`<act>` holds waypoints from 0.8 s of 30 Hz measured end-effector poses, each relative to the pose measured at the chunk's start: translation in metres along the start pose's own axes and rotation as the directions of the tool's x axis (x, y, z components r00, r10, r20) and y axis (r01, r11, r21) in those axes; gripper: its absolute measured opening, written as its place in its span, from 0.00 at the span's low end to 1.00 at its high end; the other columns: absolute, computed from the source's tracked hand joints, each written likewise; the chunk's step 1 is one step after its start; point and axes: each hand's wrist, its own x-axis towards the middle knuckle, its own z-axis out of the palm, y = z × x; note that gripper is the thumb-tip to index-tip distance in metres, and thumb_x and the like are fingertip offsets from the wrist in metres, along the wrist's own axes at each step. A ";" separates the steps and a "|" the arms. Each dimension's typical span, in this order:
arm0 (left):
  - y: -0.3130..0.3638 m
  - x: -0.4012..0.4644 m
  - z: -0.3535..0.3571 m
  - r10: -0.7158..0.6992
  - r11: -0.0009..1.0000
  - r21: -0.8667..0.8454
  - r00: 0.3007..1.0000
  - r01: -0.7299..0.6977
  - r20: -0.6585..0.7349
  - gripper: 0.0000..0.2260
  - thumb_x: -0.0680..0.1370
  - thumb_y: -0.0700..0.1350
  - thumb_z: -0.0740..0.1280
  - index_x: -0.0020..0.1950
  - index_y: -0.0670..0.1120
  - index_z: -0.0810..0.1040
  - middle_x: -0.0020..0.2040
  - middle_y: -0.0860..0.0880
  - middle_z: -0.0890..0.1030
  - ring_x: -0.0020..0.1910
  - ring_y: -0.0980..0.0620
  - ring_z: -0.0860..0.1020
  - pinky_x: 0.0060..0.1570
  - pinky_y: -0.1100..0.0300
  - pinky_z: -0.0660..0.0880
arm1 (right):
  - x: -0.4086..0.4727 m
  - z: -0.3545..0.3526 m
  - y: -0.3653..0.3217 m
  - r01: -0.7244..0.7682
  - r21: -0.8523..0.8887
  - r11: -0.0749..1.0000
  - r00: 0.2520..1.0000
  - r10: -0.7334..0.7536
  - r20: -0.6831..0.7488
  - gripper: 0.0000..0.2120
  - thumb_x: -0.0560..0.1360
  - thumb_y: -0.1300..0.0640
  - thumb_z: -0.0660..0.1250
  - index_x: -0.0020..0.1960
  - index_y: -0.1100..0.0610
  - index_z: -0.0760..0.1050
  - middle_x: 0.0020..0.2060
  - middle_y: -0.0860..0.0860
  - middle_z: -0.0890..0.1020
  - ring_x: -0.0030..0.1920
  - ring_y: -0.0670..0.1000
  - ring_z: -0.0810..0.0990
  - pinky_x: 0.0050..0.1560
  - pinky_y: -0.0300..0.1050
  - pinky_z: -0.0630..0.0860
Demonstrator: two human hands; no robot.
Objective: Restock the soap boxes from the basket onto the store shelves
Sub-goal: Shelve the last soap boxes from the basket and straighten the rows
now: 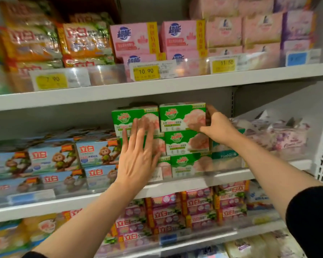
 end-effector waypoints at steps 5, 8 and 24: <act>-0.010 -0.014 0.005 0.043 0.998 0.046 0.994 -0.048 0.105 0.33 0.79 0.59 0.52 0.79 0.41 0.54 0.79 0.42 0.52 0.78 0.41 0.49 0.74 0.40 0.44 | 0.000 -0.002 -0.001 -0.021 0.195 0.981 0.996 0.003 0.093 0.28 0.68 0.63 0.76 0.64 0.54 0.68 0.53 0.50 0.81 0.53 0.48 0.80 0.54 0.43 0.76; -0.006 -0.021 0.009 0.019 1.000 0.023 0.992 -0.022 0.122 0.34 0.78 0.59 0.52 0.79 0.42 0.53 0.80 0.42 0.52 0.78 0.42 0.49 0.72 0.36 0.47 | 0.000 -0.004 0.001 -0.019 0.249 0.968 0.995 -0.006 0.102 0.28 0.69 0.66 0.74 0.62 0.51 0.67 0.53 0.51 0.81 0.51 0.45 0.81 0.54 0.41 0.76; 0.026 -0.014 0.007 0.068 0.995 -0.081 0.992 -0.059 0.105 0.32 0.78 0.58 0.53 0.77 0.40 0.60 0.78 0.43 0.58 0.78 0.47 0.52 0.72 0.39 0.49 | -0.011 -0.012 -0.007 -0.053 0.469 0.882 0.998 0.054 0.012 0.32 0.66 0.76 0.71 0.66 0.61 0.66 0.49 0.54 0.80 0.45 0.46 0.81 0.49 0.41 0.80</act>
